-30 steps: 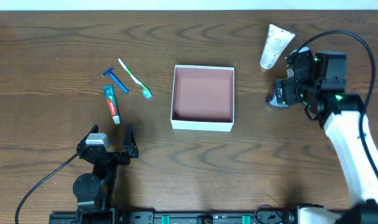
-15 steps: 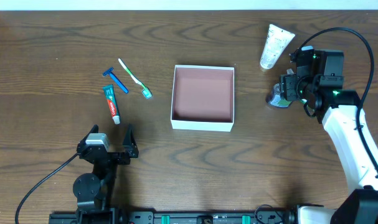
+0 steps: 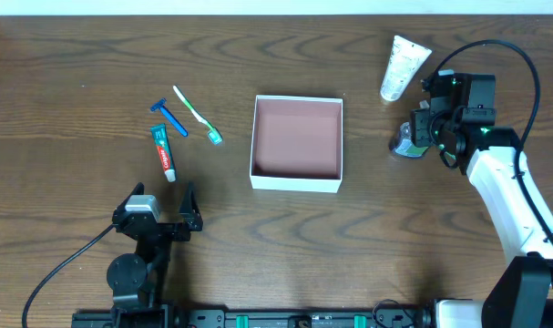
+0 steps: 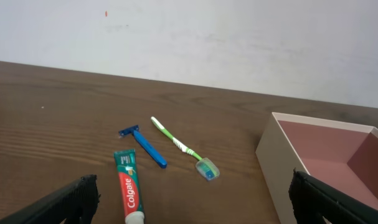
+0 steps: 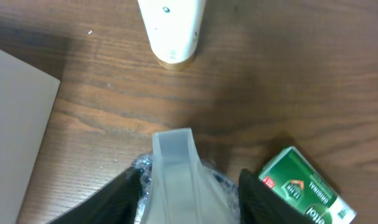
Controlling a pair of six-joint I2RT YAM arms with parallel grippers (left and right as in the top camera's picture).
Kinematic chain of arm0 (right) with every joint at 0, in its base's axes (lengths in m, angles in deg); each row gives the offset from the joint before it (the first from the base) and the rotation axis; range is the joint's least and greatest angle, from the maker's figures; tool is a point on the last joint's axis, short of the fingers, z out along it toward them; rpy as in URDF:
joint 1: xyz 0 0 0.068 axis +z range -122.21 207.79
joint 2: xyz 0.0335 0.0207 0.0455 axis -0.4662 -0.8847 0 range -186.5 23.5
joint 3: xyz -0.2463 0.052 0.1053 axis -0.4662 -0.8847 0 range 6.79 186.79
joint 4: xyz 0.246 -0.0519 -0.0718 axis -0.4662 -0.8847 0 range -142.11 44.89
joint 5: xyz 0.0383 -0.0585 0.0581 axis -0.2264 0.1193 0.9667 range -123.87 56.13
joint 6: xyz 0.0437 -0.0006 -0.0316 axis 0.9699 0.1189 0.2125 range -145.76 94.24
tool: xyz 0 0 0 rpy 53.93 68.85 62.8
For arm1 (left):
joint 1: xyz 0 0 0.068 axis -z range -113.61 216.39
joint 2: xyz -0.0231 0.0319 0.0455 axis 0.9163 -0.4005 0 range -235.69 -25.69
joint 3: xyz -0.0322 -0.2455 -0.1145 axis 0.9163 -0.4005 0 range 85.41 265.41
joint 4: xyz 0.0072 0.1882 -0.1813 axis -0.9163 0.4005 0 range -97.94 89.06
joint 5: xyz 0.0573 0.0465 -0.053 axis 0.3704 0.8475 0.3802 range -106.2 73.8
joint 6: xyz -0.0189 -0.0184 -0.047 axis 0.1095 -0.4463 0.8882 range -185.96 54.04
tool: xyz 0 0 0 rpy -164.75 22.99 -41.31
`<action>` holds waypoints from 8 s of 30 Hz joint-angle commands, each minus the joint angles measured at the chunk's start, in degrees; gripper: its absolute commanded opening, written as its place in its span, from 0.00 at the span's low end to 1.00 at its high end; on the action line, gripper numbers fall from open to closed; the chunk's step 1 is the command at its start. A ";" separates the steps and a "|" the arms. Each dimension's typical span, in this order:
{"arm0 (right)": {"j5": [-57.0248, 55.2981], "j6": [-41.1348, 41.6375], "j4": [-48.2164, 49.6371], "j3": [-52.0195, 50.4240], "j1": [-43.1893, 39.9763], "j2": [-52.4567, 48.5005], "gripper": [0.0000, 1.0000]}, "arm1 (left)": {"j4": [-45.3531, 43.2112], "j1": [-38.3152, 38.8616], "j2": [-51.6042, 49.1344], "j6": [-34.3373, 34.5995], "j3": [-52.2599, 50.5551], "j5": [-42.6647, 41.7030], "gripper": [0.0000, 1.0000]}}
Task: Pack container
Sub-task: 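Lift the soap bottle with the right gripper and carry it over the box, then lower the soap bottle into the box's back-left corner with the right gripper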
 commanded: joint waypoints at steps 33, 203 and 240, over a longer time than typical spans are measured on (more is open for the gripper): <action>9.38 -0.61 4.48 1.77 5.03 12.79 0.01 | 2.23 -0.04 0.26 -0.94 -0.81 -0.20 0.98; -5.25 10.16 43.63 -6.88 41.90 -18.64 0.01 | 2.23 -0.04 0.26 -0.94 -0.81 -0.20 0.98; -6.47 13.11 27.91 3.69 39.34 -16.79 0.01 | 2.23 -0.04 0.26 -0.94 -0.81 -0.20 0.98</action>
